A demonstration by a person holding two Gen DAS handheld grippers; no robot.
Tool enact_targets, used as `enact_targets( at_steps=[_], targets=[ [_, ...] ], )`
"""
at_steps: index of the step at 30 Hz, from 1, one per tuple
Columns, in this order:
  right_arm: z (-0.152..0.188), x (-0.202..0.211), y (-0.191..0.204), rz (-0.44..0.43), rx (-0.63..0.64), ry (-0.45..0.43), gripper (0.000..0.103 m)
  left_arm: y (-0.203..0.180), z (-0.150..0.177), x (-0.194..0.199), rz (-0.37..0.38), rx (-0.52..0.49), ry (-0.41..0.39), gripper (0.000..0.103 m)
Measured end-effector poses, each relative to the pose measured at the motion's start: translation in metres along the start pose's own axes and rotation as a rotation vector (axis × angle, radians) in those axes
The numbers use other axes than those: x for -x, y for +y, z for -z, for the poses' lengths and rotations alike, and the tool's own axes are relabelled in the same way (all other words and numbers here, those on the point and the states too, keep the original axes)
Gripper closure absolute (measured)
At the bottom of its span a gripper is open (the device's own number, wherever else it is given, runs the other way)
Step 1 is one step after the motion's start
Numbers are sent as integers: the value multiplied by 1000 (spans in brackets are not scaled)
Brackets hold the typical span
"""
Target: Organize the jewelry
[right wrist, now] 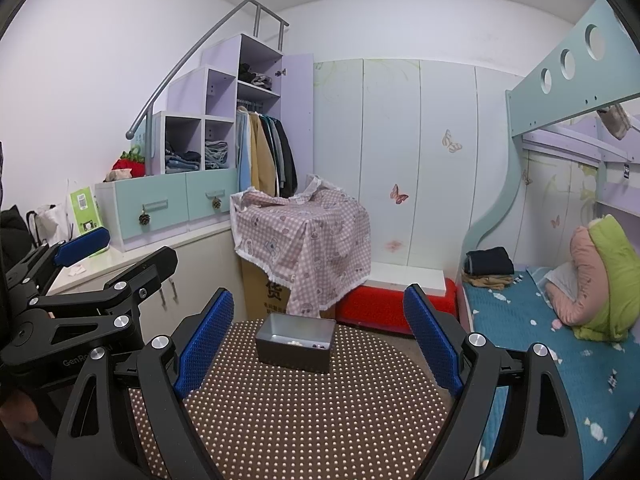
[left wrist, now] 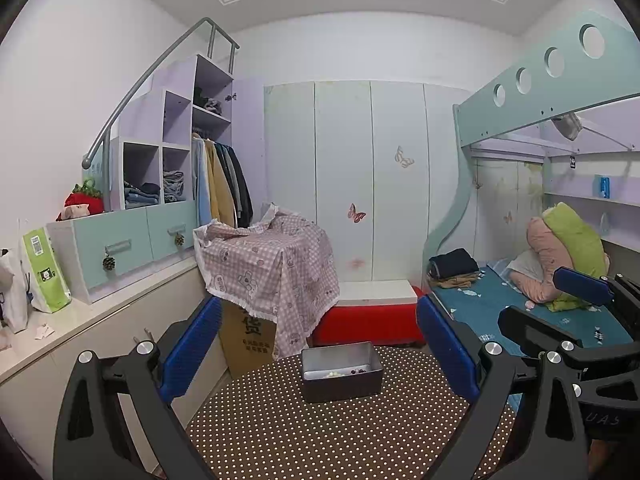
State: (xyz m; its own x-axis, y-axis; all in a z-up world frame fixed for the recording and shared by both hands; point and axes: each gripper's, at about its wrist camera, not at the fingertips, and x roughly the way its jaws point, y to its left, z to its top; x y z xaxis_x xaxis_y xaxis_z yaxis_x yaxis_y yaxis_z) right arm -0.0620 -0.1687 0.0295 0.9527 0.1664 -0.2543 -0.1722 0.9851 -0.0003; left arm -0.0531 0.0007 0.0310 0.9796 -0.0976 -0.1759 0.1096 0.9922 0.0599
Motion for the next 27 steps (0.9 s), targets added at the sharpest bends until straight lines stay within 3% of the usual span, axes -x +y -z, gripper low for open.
enact_targets(
  at_steps=[27],
  targets=[
    [3, -3, 2, -1, -3, 7, 19, 1, 1, -3, 1, 1, 4, 8]
  ],
)
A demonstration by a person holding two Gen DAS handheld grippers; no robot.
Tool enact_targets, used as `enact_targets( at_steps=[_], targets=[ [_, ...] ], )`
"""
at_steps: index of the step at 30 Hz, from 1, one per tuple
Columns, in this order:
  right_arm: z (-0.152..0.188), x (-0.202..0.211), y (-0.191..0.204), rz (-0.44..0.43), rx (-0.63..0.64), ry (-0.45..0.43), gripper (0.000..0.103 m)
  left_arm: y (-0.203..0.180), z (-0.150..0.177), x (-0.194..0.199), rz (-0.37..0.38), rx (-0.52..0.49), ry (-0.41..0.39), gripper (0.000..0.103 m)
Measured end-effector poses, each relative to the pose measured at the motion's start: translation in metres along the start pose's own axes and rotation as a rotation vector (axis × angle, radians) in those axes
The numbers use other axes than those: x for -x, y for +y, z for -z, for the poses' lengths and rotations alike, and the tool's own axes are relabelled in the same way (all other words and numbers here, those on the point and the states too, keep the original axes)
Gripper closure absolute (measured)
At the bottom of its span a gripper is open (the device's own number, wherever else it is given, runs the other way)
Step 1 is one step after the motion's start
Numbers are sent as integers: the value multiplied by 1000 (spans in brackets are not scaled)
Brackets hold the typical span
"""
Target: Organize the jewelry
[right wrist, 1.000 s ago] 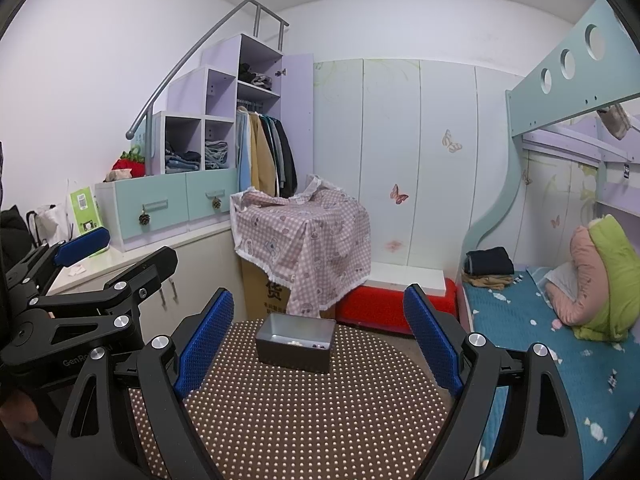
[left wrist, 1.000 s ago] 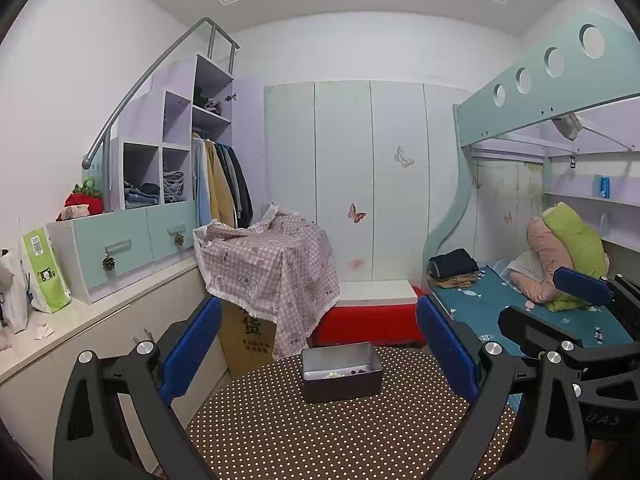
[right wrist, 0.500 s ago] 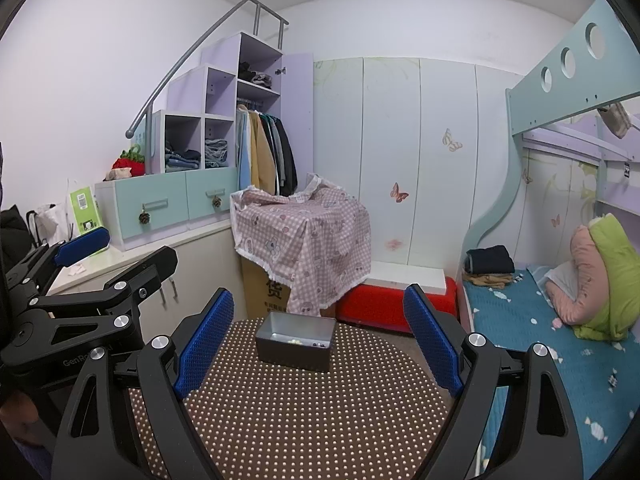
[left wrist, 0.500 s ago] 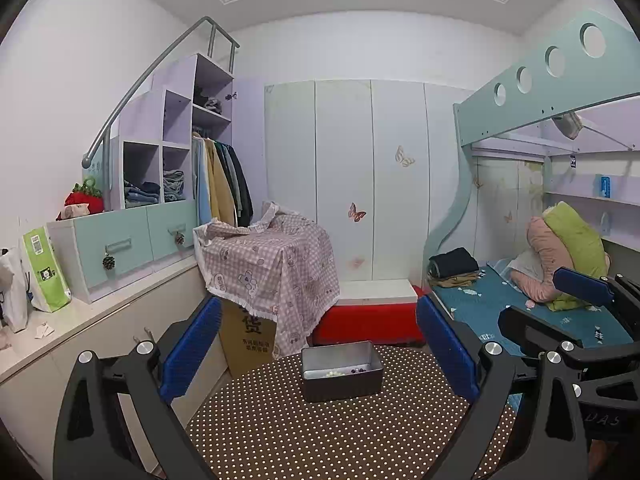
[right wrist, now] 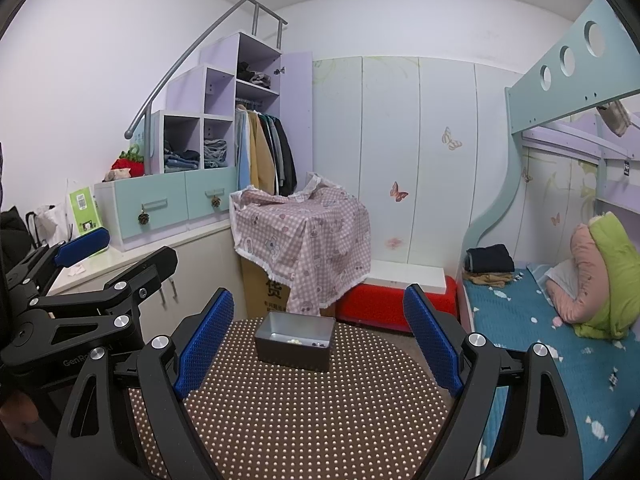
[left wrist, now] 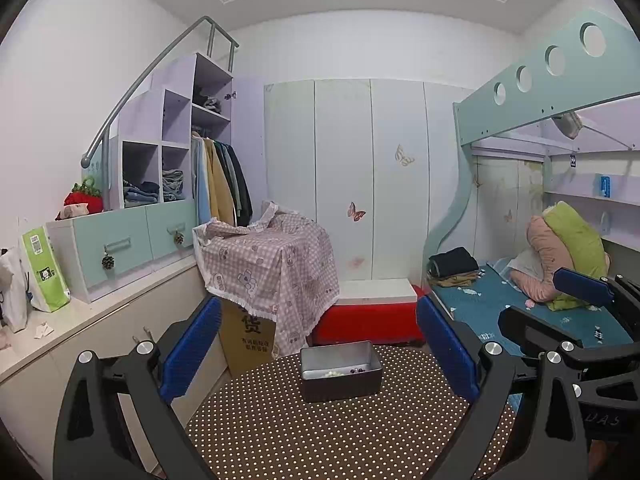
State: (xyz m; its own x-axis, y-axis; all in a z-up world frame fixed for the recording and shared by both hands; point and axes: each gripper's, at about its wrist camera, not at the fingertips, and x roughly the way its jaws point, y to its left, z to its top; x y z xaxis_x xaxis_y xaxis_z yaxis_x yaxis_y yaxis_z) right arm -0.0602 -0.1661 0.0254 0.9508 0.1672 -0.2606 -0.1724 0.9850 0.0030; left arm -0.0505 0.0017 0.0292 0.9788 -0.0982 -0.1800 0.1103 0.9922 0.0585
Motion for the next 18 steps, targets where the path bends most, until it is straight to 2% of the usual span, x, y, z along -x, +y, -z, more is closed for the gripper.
enact_targets(
  at_steps=[18],
  targets=[
    [0, -1, 1, -3, -3, 3, 19, 2, 2, -3, 0, -1, -9, 8]
  ],
)
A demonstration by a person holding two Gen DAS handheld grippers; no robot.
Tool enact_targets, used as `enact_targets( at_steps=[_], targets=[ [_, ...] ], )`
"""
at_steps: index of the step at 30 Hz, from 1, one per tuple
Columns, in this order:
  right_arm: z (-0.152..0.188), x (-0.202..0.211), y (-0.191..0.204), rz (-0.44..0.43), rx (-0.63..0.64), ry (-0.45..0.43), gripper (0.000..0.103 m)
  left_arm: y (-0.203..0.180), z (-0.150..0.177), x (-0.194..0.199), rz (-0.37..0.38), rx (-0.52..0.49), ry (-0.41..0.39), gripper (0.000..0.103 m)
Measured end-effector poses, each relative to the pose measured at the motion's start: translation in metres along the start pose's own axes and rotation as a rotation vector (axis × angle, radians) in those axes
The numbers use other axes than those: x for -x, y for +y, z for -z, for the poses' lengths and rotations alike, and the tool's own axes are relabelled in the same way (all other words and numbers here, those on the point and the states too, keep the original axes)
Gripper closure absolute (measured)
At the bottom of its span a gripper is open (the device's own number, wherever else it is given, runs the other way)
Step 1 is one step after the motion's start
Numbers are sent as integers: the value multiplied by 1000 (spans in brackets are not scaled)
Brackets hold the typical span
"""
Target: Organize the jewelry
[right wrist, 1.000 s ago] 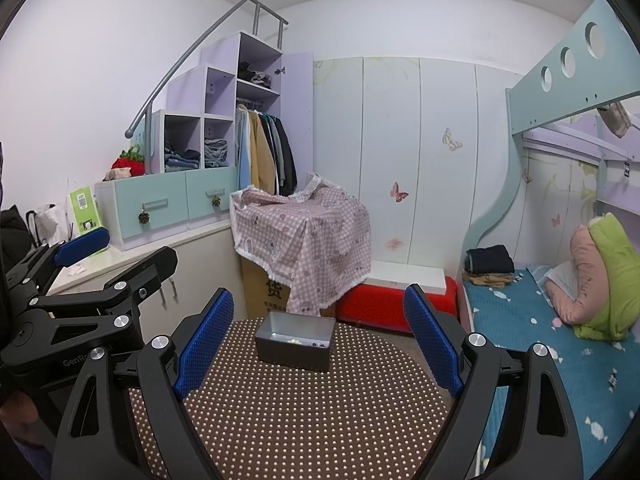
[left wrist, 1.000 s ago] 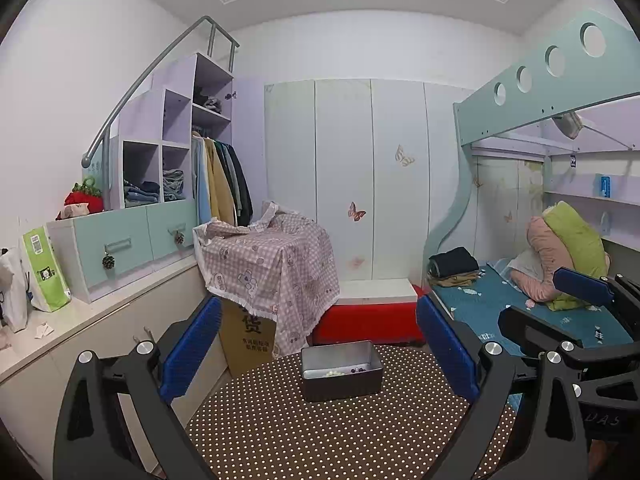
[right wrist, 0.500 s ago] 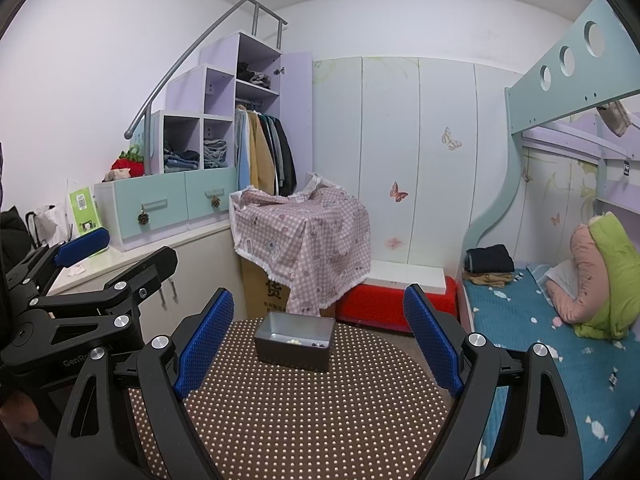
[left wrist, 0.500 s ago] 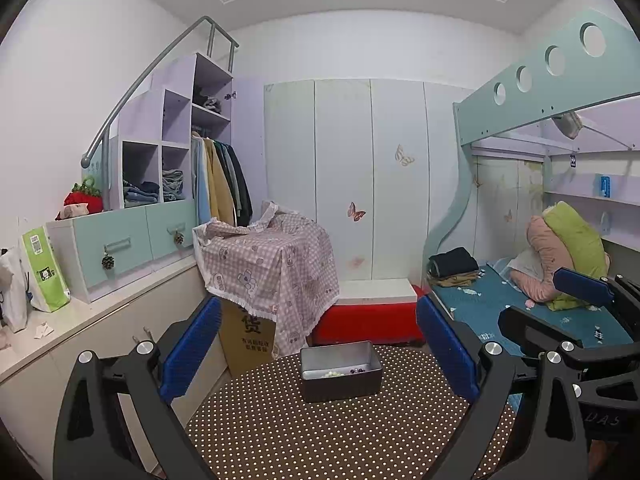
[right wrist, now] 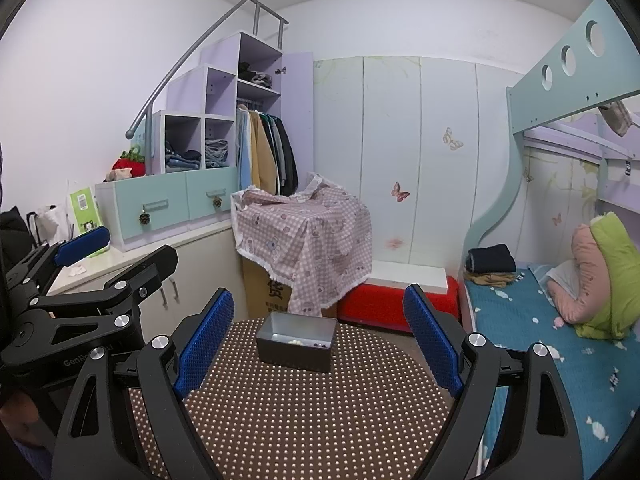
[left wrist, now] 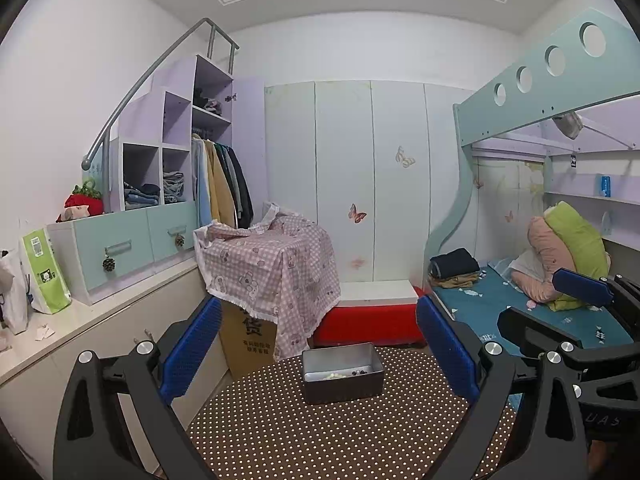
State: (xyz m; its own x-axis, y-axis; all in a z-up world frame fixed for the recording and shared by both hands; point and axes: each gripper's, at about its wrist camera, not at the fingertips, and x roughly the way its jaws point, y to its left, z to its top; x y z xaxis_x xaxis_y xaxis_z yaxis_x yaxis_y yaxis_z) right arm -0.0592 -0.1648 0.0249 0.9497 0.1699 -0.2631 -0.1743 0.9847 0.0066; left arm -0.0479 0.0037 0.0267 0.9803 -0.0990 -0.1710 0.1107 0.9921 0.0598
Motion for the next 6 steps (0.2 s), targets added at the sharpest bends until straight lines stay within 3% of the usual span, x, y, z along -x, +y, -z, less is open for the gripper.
enact_targets(
  at_steps=[6],
  targets=[
    [-1, 0, 1, 0, 0, 1, 19, 2, 0, -2, 4, -1, 4, 8]
  ],
)
